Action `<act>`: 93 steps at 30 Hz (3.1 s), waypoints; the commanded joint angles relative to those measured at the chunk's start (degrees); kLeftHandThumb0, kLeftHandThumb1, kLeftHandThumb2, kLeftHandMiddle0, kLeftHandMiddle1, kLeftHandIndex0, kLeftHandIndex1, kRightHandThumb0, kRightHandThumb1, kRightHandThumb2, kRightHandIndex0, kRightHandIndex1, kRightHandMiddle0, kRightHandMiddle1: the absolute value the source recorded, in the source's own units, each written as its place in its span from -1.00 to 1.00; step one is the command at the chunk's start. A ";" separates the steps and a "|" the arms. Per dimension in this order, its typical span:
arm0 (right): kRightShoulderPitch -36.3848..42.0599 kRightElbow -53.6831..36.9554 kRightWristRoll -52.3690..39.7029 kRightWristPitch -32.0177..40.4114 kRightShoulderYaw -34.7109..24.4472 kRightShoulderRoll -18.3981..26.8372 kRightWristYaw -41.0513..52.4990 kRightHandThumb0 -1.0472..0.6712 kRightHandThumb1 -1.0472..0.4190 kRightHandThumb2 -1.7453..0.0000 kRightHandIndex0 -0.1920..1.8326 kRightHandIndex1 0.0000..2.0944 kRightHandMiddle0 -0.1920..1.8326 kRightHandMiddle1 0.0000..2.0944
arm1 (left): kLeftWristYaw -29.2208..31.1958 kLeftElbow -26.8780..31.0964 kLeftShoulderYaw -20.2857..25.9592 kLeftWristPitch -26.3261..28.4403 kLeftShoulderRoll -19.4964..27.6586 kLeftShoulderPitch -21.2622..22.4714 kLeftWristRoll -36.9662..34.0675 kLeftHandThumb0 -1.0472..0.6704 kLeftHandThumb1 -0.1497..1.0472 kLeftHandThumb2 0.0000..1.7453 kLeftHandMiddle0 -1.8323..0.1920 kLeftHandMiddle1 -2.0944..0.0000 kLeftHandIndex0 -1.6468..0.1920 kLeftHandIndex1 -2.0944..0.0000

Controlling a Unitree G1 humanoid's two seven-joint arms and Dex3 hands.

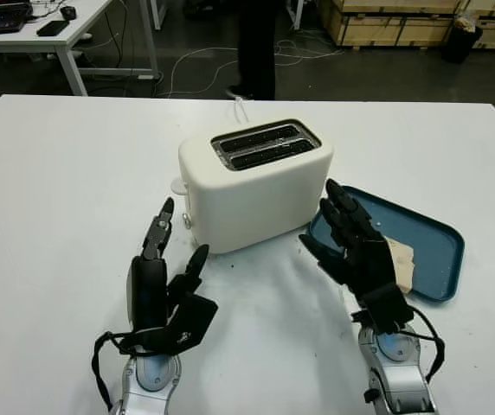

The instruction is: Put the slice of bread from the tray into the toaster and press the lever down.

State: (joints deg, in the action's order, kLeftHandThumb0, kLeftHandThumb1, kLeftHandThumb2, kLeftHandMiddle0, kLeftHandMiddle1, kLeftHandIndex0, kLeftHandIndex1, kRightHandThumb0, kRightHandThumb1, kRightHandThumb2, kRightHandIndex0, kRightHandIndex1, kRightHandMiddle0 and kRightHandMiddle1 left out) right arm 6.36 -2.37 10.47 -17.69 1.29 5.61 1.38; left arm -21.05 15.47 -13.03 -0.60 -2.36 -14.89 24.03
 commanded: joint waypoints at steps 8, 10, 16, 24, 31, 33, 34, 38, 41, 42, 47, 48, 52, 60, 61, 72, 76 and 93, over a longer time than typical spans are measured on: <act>10.09 -12.15 18.22 -9.70 -7.11 10.90 -7.57 -0.13 -0.66 1.00 -0.43 -0.99 -0.42 -0.99 | -0.55 -1.38 -0.99 -0.82 -1.73 1.68 -0.47 -0.45 0.79 -0.58 0.45 0.87 0.47 1.00; 11.63 -12.77 21.95 -10.26 -8.86 12.56 -9.49 -0.14 -0.63 1.00 -0.44 -0.99 -0.42 -0.99 | -0.56 -1.40 -1.15 -0.65 -1.77 1.86 -0.37 -0.44 0.79 -0.58 0.45 0.88 0.47 1.00; 14.87 -15.36 30.79 -6.93 -12.23 14.68 -12.10 -0.19 -0.60 1.00 -0.48 -1.00 -0.45 -0.99 | -0.27 -1.08 -0.97 -1.31 -1.48 2.14 -0.95 -0.44 0.79 -0.57 0.46 0.89 0.50 1.00; 15.08 -13.94 40.07 -2.92 -11.98 17.05 -14.61 -0.23 -0.60 0.99 -0.50 -1.00 -0.47 -1.00 | -0.93 -0.89 -0.46 -1.28 -0.98 2.74 0.47 -0.39 0.79 -0.58 0.45 0.89 0.49 1.00; 13.40 -9.95 45.65 1.37 -8.95 18.83 -16.34 -0.25 -0.60 1.00 -0.51 -0.99 -0.47 -0.99 | -0.34 -0.33 -0.47 -1.27 -0.91 2.27 -0.02 -0.38 0.79 -0.60 0.47 0.89 0.49 1.00; 12.59 -8.18 47.00 2.30 -7.70 19.47 -17.25 -0.26 -0.63 0.99 -0.51 -1.00 -0.49 -1.00 | -0.30 -0.54 -0.46 -1.47 -0.79 2.35 -0.05 -0.39 0.79 -0.60 0.47 0.89 0.49 1.00; 12.24 -7.67 47.71 3.10 -7.04 19.75 -17.14 -0.27 -0.63 0.99 -0.52 -1.00 -0.49 -1.00 | -0.18 -0.48 -0.49 -1.35 -0.77 2.32 -0.06 -0.39 0.79 -0.60 0.47 0.89 0.50 1.00; 11.04 -6.23 49.93 6.28 -4.61 20.38 -16.85 -0.30 -0.66 0.99 -0.54 -1.00 -0.53 -1.00 | -0.13 -0.17 -0.33 -1.46 -1.03 2.14 -0.64 -0.38 0.79 -0.61 0.47 0.89 0.50 1.00; 10.48 -5.96 51.98 8.66 -2.94 21.35 -16.28 -0.34 -0.68 0.99 -0.56 -1.00 -0.55 -1.00 | -0.05 0.12 -0.18 -1.23 -0.91 2.04 -0.60 -0.39 0.79 -0.61 0.46 0.89 0.50 1.00; 10.36 -6.01 52.82 9.52 -2.42 21.66 -16.20 -0.35 -0.68 0.99 -0.56 -1.00 -0.55 -1.00 | 0.02 0.21 -0.13 -1.17 -0.85 2.01 -0.57 -0.40 0.79 -0.60 0.46 0.89 0.49 1.00; 9.44 -5.32 54.77 12.83 -0.24 22.58 -16.50 -0.38 -0.66 1.00 -0.56 -1.00 -0.54 -0.99 | 0.78 0.91 0.09 -0.62 -0.73 1.87 -0.68 -0.40 0.79 -0.61 0.46 0.89 0.49 1.00; 9.13 -4.51 55.03 13.14 0.21 22.75 -17.62 -0.37 -0.66 1.00 -0.55 -0.99 -0.53 -0.99 | 1.00 1.07 0.17 -0.54 -0.72 1.83 -0.74 -0.40 0.79 -0.60 0.46 0.89 0.49 1.00; 7.52 -0.12 55.56 13.32 1.90 23.62 -23.36 -0.30 -0.66 1.00 -0.53 -0.99 -0.50 -0.98 | 1.14 1.29 0.29 -0.13 -0.78 1.81 -0.02 -0.41 0.79 -0.61 0.45 0.89 0.48 0.99; 5.04 5.12 55.28 15.26 4.31 25.42 -27.90 -0.24 -0.69 0.99 -0.53 -1.00 -0.49 -0.99 | 0.60 1.75 1.07 -1.49 -1.16 1.84 -0.99 -0.37 0.79 -0.60 0.46 0.90 0.49 1.00; 4.79 5.52 55.07 15.41 4.49 25.57 -28.17 -0.24 -0.69 0.99 -0.53 -1.00 -0.49 -0.99 | 0.53 1.68 1.15 -1.74 -1.26 1.91 -1.22 -0.36 0.79 -0.60 0.45 0.90 0.48 1.00; 3.59 3.00 53.68 20.89 5.69 26.65 -16.78 -0.27 -0.77 0.99 -0.40 -0.95 -0.45 -0.97 | -0.51 3.08 0.89 -2.05 -1.76 0.83 -0.55 -0.36 0.79 -0.61 0.41 0.89 0.44 0.99; 3.43 2.63 53.89 20.86 6.24 27.45 -17.23 -0.24 -0.82 0.99 -0.15 -0.14 0.03 -0.88 | -0.77 3.89 0.65 -1.51 -1.68 0.39 0.10 -0.36 0.79 -0.61 0.40 0.89 0.43 0.98; 2.62 4.25 54.22 21.30 8.73 29.82 -21.33 -0.20 -0.83 0.81 -0.22 0.54 -0.07 -0.13 | -0.03 3.68 0.41 -1.94 -1.75 0.16 -1.36 -0.36 0.79 -0.62 0.40 0.91 0.44 1.00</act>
State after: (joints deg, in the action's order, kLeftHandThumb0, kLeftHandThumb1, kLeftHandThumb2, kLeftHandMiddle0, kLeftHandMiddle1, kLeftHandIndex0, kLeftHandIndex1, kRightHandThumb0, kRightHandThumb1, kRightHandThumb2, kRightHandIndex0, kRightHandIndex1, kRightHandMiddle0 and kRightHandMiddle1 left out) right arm 8.98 1.35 64.72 3.18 9.38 34.85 -20.24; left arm -21.25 18.94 -12.17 -1.96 -2.44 -14.36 23.22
